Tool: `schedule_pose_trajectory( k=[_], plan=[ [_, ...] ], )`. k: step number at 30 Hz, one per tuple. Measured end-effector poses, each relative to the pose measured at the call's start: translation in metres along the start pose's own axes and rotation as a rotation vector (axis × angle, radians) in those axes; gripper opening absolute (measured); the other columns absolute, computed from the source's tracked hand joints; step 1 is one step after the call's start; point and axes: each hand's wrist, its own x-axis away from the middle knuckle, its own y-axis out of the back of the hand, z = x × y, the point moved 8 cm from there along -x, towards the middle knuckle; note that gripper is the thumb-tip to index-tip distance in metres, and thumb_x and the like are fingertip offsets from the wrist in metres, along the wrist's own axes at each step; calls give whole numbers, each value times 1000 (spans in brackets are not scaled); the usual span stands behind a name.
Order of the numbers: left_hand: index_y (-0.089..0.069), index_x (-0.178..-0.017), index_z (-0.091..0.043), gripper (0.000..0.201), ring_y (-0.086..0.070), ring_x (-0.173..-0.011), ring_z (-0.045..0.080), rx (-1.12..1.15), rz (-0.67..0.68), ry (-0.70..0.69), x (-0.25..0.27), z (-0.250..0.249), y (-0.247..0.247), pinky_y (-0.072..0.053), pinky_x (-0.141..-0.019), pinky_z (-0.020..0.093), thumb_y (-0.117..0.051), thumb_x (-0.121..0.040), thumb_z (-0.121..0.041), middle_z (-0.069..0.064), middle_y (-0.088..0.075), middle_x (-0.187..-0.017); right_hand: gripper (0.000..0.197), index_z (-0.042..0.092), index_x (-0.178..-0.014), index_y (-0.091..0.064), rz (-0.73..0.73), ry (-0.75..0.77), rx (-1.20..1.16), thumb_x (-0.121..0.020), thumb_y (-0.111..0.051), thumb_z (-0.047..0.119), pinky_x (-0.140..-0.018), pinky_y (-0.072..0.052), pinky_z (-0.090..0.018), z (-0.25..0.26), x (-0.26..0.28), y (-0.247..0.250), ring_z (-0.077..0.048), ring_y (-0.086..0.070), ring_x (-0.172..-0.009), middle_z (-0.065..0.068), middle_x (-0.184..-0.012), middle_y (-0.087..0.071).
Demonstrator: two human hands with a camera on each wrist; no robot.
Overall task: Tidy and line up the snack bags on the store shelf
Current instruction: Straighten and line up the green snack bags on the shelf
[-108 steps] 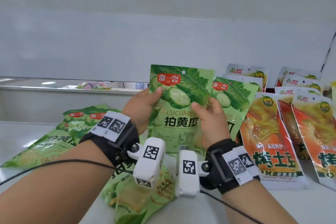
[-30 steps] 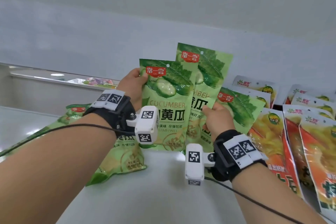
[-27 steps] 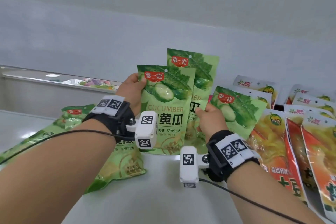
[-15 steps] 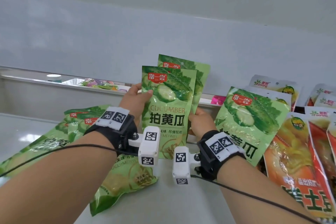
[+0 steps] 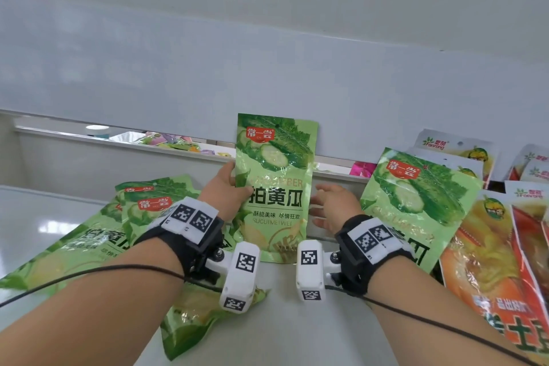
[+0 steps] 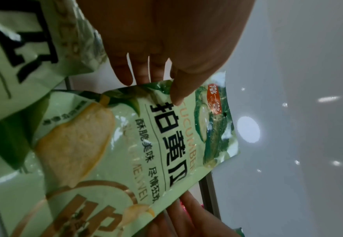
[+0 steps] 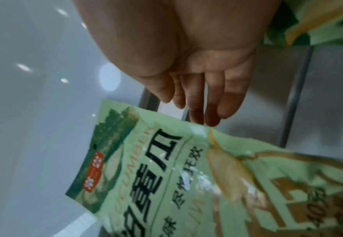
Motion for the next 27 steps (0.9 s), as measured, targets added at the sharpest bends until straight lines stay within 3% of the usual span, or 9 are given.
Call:
schedule_pose_trajectory(
  k=[4, 8, 12, 14, 17, 19, 21, 24, 27],
  plan=[
    [-22, -151, -22, 70, -55, -81, 9, -26, -77, 36, 11, 1, 10, -39, -54, 17, -60, -92, -24, 4, -50, -138, 27, 17, -118, -49, -123, 94, 22, -93, -46, 8, -73, -51, -37, 9, 19, 30, -19, -58, -79, -5, -98, -59],
    [-34, -144, -22, 59, -51, -105, 20, 12, -109, 60, 23, 6, 21, -45, -83, 31, -60, -91, -23, 8, -47, -140, 36, 15, -123, -49, -257, 237, 54, -88, -53, 11, -92, -49, -43, 16, 51, 63, -19, -59, -90, -1, -102, -58],
    [-47, -133, -22, 45, -53, -112, 26, 63, -163, 91, 43, 14, 32, -43, -99, 42, -61, -90, -22, 8, -52, -131, 33, 19, -116, -48, -417, 309, -63, -85, -56, 8, -77, -51, -35, 21, 84, 103, -9, -53, -74, 8, -88, -51],
    [-51, -128, -21, 41, -54, -108, 25, 69, -196, 104, 53, 19, 37, -42, -95, 39, -61, -89, -21, 7, -55, -127, 34, 20, -115, -46, -499, 311, -124, -85, -57, 8, -70, -50, -30, 21, 94, 123, -8, -52, -74, 5, -98, -53],
    [-54, -126, -19, 40, -53, -97, 23, 67, -227, 118, 67, 23, 42, -40, -83, 35, -63, -87, -20, 7, -57, -122, 45, 19, -123, -41, -640, 281, -143, -83, -58, 9, -53, -35, -19, 15, 105, 149, -5, -49, -75, -3, -123, -48],
    [-56, -123, -19, 39, -53, -91, 22, 36, -284, 122, 75, 21, 52, -40, -78, 34, -66, -85, -22, 9, -59, -120, 53, 17, -129, -37, -698, 246, -133, -81, -59, 9, -51, -34, -19, 10, 110, 160, -14, -51, -82, -8, -134, -40],
    [-57, -121, -22, 41, -54, -91, 26, -53, -315, 162, 82, 21, 63, -42, -79, 35, -67, -82, -30, 11, -57, -122, 61, 14, -136, -33, -716, 170, -116, -81, -60, 10, -59, -40, -22, 3, 113, 166, -24, -51, -97, -10, -140, -34],
    [-56, -125, -22, 55, -54, -108, 35, -169, -358, 274, 94, 29, 80, -45, -97, 42, -65, -74, -41, 18, -53, -127, 64, 5, -138, -30, -624, 58, 29, -83, -60, 14, -62, -37, -27, -7, 107, 166, -25, -48, -94, -13, -133, -44],
    [-43, -139, -16, 68, -52, -111, 37, -130, -413, 374, 107, 39, 90, -45, -97, 45, -69, -78, -31, 19, -49, -131, 41, 1, -119, -50, -561, 97, 162, -80, -60, 11, -54, -32, -27, -3, 103, 161, -25, -50, -81, -13, -107, -59]
  ],
)
